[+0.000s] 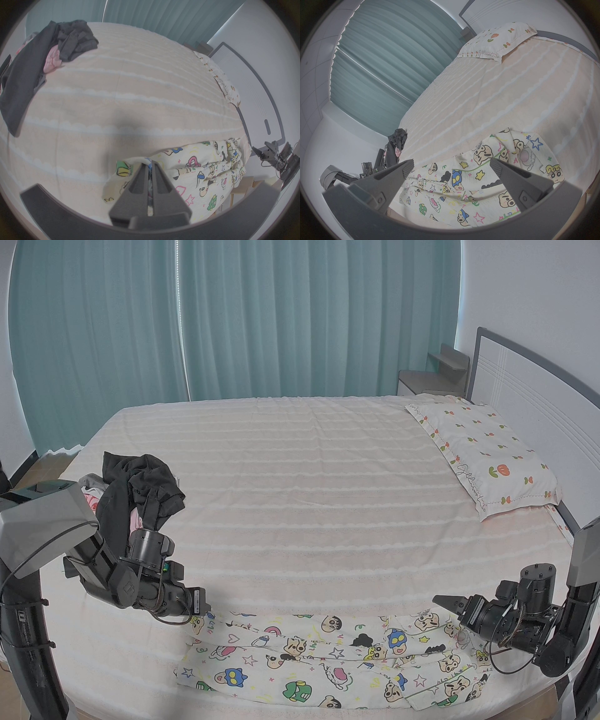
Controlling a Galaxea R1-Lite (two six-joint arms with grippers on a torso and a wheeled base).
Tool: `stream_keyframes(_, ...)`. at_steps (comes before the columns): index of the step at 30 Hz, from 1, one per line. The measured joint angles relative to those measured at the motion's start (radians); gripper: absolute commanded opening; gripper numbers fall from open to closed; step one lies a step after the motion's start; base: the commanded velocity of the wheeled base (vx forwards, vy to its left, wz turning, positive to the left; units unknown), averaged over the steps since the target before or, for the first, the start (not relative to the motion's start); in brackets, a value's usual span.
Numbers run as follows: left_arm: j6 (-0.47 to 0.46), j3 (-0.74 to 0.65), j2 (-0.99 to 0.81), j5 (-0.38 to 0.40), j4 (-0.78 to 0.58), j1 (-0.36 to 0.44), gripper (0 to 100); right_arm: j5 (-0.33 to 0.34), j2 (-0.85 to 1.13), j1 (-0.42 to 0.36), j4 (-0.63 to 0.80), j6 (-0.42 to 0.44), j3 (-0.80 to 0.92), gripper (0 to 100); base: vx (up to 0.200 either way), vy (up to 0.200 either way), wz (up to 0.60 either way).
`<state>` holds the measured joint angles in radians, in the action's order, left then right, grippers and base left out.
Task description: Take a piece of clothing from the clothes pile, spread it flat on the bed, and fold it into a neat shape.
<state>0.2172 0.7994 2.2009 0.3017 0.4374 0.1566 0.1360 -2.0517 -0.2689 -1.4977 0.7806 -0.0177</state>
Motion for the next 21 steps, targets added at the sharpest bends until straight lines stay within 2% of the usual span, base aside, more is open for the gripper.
stream_keyframes(13,0.007,0.032,-0.020,0.003,0.149,0.001,0,0.000,-0.008,0.000,0.000,0.000,0.000,100,0.000,0.000,0.00)
stream_keyframes(21,0.098,0.035,-0.016,0.015,0.129,0.001,0,-0.001,-0.011,-0.007,0.000,0.000,0.000,100,0.000,0.000,0.00)
